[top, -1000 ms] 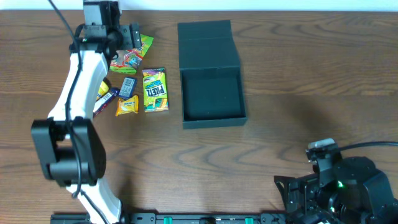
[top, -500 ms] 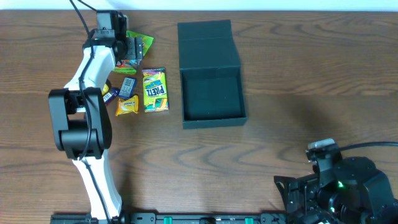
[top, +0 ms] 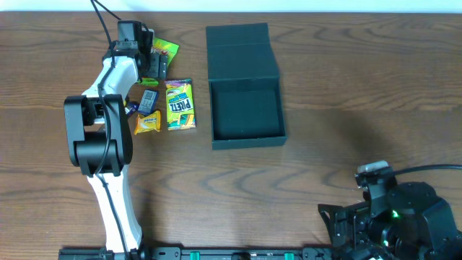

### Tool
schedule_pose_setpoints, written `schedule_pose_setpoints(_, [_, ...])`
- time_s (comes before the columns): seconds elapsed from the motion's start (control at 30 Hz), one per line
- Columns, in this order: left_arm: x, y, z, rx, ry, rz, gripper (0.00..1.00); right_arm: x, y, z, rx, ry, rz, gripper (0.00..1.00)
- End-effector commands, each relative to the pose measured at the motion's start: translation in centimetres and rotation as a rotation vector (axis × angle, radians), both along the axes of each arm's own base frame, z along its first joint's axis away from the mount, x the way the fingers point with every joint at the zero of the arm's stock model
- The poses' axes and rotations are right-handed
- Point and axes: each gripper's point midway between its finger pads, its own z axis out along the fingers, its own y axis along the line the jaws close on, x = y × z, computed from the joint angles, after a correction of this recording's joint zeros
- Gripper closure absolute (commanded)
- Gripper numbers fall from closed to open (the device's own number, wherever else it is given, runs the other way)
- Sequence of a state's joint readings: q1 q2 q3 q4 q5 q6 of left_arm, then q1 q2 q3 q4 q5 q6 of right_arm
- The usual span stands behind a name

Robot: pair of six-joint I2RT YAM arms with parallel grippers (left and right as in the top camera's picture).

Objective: Pack container
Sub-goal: 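Reach the left gripper to the Haribo Worms bag and grasp it, then carry the Haribo bag right and drop it into the black box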

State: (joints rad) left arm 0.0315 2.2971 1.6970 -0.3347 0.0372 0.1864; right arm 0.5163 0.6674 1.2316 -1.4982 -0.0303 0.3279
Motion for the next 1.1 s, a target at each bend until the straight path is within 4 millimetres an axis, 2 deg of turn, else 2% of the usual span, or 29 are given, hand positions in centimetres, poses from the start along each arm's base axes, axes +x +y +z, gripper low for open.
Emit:
schedule_pose_setpoints(0.0, [0.0,0.6,-1.4,0.021,0.026,-0.007,0.17,0.1,-0.1,0.4,-0.004,-0.017,0.005,0.01])
schedule_pose_setpoints(0.13, [0.0,0.8,-1.4,0.027,0.025,-0.002,0.44,0.1,-0.1,0.4,-0.004,-0.017,0.005,0.01])
schedule_pose_setpoints(0.37, [0.0,0.8,-1.4,0.027,0.027,-0.002,0.74,0.1,-0.1,0.4,-0.004,-0.017,0.005,0.01])
schedule_pose_setpoints(0.47, [-0.1,0.8,-1.5,0.026,0.03,-0.002,0.94,0.1,-0.1,0.4,-0.004,-0.017,0.005,0.01])
schedule_pose_setpoints(0.77, [0.2,0.8,-0.9,0.029,0.016,-0.002,0.94,0.1,-0.1,0.4,-0.004,-0.017,0.005,0.01])
schedule_pose_setpoints(0.87, [0.9,0.7,1.1,0.032,-0.027,0.003,0.94,0.1,-0.1,0.4,-0.004,-0.017,0.005,0.01])
schedule_pose_setpoints(1.07, [2.2,1.5,6.7,0.068,-0.137,0.085,0.94,0.1,-0.1,0.4,-0.004,-0.017,0.005,0.01])
